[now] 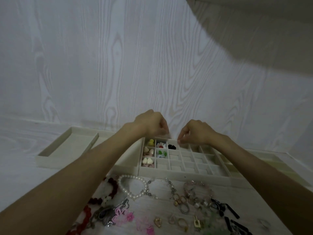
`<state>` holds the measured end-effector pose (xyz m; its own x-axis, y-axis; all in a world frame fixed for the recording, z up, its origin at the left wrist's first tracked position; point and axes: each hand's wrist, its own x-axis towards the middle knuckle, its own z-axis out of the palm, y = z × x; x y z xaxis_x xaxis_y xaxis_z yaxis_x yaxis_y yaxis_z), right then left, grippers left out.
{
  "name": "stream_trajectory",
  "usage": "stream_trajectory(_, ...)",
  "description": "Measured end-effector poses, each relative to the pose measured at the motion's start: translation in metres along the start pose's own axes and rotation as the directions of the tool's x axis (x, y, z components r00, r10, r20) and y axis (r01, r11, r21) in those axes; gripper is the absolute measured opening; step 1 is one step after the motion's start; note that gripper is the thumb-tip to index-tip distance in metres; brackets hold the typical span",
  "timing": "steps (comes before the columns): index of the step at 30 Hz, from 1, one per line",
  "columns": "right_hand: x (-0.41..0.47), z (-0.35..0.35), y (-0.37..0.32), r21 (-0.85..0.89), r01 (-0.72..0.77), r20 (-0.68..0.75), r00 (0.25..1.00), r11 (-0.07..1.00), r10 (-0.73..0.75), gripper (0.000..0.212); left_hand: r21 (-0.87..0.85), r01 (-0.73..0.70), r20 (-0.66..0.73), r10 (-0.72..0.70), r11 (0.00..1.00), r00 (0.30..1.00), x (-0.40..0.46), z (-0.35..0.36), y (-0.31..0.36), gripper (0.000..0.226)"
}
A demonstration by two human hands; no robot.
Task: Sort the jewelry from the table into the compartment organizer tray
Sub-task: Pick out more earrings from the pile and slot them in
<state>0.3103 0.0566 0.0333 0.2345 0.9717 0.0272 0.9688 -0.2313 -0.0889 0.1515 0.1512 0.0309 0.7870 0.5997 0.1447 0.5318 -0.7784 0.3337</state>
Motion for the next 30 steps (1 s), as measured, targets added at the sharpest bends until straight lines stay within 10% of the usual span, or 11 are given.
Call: stream_trajectory(30, 0.025, 0.012, -0.015, -0.197, -0.033, 0.101, 0.993, 0.98, 0.054, 0.028, 0.119, 0.093, 0.148, -0.11, 0.989, 0.983, 0.035, 0.027, 0.018, 0.029)
